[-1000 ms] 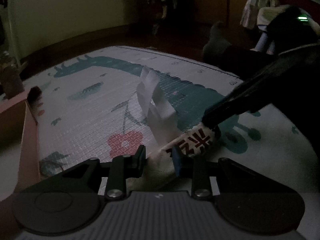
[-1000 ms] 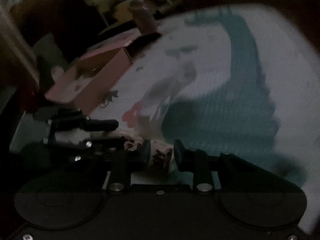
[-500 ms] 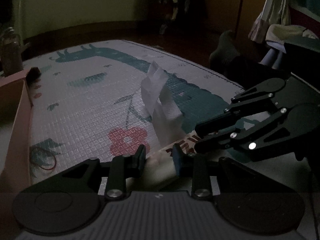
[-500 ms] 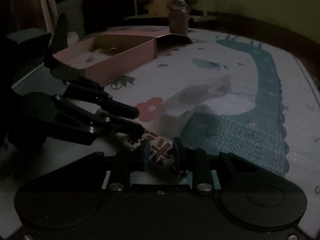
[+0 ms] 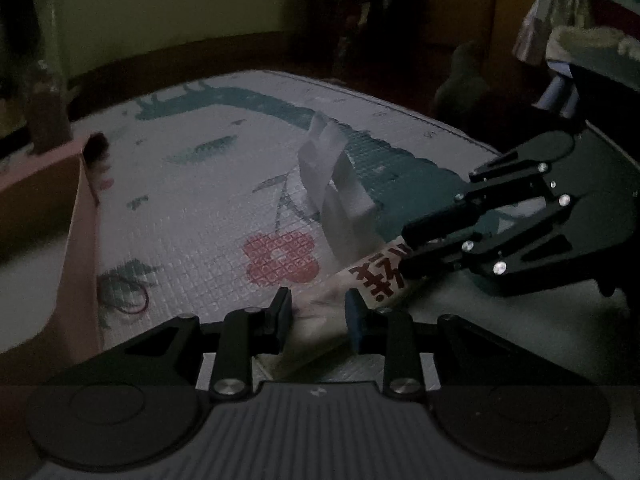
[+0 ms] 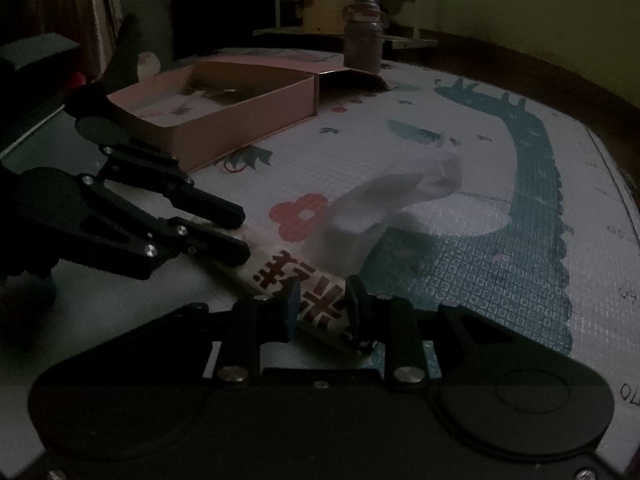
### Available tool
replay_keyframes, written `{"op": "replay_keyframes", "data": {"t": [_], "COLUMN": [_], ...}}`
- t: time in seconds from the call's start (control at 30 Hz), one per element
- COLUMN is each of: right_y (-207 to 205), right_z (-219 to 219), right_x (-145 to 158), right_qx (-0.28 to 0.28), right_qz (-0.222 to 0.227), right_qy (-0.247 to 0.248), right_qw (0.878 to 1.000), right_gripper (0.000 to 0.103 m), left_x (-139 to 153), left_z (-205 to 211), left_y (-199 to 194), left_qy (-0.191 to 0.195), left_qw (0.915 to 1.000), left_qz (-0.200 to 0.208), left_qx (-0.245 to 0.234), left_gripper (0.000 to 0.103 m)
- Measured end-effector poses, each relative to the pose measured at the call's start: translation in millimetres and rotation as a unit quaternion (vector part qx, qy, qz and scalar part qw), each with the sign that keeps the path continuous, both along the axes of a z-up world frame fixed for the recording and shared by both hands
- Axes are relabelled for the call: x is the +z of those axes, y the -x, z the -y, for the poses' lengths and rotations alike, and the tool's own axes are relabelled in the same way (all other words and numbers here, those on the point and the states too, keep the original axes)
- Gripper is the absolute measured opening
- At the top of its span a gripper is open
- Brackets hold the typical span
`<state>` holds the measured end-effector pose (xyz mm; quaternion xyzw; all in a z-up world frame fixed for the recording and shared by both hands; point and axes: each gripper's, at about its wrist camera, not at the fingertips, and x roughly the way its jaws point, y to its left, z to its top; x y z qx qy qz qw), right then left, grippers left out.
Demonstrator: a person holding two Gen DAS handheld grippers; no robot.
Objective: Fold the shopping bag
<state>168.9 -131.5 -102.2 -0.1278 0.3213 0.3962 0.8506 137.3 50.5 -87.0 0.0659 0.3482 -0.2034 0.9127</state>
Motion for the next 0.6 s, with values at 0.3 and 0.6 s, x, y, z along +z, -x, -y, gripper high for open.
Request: {"op": "replay_keyframes", "data": {"t": [0.3,0.6], "right_y": [20,60], "right_z": [-16,-38], "right_x": [5,1], "right_qx": [0.037,0.144], "right_qz": [0.07,0.229], "right_qy": [0.067,0.183], "right_qw": [0.995,0.945], "right_gripper": [0.026,0.04], "left_x": [1,3], "left_z": [-1,-12], "left_y": [0,-11], "left_qy": [-0.016,0.011], "left_qw": [0.9996,0.9985], "left_qz": [-0.016,-0.045], "left_qx": [-0.014,-0.03], "left_gripper": [0.029,0.029]}}
